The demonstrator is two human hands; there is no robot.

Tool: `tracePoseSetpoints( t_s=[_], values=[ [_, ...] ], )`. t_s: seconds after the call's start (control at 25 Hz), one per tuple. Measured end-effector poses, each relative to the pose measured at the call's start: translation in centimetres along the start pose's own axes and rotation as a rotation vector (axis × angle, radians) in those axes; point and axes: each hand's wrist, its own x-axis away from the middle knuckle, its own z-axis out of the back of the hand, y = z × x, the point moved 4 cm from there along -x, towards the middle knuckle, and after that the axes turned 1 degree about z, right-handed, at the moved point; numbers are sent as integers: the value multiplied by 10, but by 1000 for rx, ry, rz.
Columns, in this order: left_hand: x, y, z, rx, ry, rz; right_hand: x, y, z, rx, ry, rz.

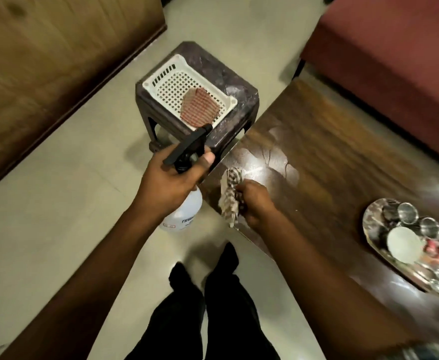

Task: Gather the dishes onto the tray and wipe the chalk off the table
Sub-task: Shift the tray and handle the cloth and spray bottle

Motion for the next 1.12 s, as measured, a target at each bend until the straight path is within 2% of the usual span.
tracePoseSetpoints(
  t_s=[0.08,0.12,0.2,0.36,0.56,0.84,1.12],
  values=[
    [14,39,24,0,38,-24,53,-28,-11,-349,-177,-103],
    [21,55,36,-2,48,-41,80,-42,-16,-412,-269,-90],
    [38,81,60,2,58,-83,127,-61,-27,-377,-363,11],
    [67,94,106,31,147,-74,180,-71,-43,-225,-247,233],
    [48,109,155,63,204,-31,190,-107,-75,-246,-223,284],
    [-60,147,164,63,228,-153,133,-166,-111,-305,-213,312],
    [-176,147,136,74,108,-139,57,-208,-143,-380,-67,234]
  ],
)
